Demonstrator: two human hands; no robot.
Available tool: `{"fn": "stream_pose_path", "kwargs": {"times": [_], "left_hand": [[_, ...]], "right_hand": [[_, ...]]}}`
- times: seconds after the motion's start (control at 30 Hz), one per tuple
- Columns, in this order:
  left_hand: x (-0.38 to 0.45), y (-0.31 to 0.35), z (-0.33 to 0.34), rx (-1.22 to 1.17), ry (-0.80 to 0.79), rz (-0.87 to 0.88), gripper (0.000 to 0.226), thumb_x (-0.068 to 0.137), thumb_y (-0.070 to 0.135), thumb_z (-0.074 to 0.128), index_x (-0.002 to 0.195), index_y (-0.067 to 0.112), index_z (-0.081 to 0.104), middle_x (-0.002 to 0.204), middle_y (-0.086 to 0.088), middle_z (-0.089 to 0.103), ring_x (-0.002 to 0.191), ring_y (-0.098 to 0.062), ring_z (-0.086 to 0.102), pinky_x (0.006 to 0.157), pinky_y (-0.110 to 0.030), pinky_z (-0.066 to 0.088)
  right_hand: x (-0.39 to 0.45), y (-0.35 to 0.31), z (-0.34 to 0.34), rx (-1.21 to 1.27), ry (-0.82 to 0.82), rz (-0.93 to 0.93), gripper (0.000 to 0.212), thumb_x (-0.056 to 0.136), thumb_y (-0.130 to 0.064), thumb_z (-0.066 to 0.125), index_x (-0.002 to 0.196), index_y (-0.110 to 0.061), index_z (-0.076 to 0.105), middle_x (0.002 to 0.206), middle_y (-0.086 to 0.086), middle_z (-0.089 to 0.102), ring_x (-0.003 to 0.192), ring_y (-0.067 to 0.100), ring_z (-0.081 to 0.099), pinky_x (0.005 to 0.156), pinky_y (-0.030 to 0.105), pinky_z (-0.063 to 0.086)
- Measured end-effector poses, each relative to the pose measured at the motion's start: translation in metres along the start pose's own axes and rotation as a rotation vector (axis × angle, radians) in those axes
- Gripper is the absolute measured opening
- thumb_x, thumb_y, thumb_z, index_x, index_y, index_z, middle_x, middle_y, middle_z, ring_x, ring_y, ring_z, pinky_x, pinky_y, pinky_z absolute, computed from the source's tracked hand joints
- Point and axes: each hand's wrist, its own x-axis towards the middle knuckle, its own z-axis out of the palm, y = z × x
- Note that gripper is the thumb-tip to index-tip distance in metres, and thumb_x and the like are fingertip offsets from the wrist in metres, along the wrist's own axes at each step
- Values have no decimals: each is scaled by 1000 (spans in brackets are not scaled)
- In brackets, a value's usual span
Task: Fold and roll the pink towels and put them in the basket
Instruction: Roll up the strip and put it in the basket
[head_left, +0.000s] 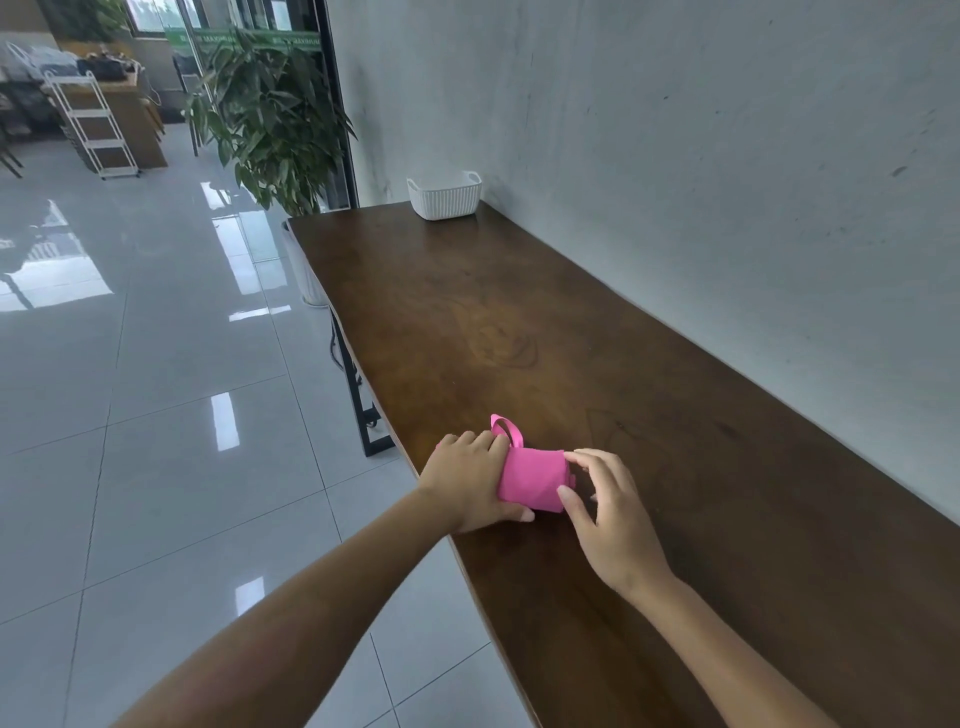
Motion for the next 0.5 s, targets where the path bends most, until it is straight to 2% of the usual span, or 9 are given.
{"fn": "stream_pose_path", "kwargs": {"times": [0.1,0.17,0.27,0.37,0.43,0.5], "left_hand": [[21,-10,-8,-41,-146,16,96,66,86,62,135,22,44,125,0,59,110,-22,57,94,-37,48],[31,-17,-7,-70,-161,40,100,62,85,67,138,25,40,130,0,54,115,-22,53,96,-39,48],[35,-24,-1,-1,-14,109,101,57,85,68,134,28,35,128,1,42,113,-20,43,97,-38,44],[29,-24,10,165,147,197,93,65,86,61,132,25,39,122,-2,44,104,-21,45,89,-37,45],[23,-20,18,217,248,215,85,73,80,59,132,21,43,122,-7,49,100,-23,50,84,-39,49],[19,-12,24,204,299,183,75,80,68,62,133,18,45,124,-10,54,101,-26,53,87,-41,51]], "right_hand": [[-10,4,1,-18,9,20,40,98,-30,60,137,-28,52,138,-12,47,124,5,47,98,30,55],[-15,4,3,-34,-1,39,43,98,-29,60,140,-30,51,142,-13,47,128,5,46,101,32,53],[-17,0,6,-27,-17,83,47,99,-27,60,144,-32,49,145,-13,47,131,6,46,105,33,51],[-16,-3,6,52,-9,128,46,99,-21,59,143,-30,52,142,-12,50,129,6,49,103,34,53],[-15,-6,4,148,5,181,46,98,-17,60,142,-28,53,140,-11,52,126,8,53,98,27,54],[-14,-8,2,256,16,270,48,98,-15,61,143,-27,51,142,-12,49,124,7,54,92,15,52]]}}
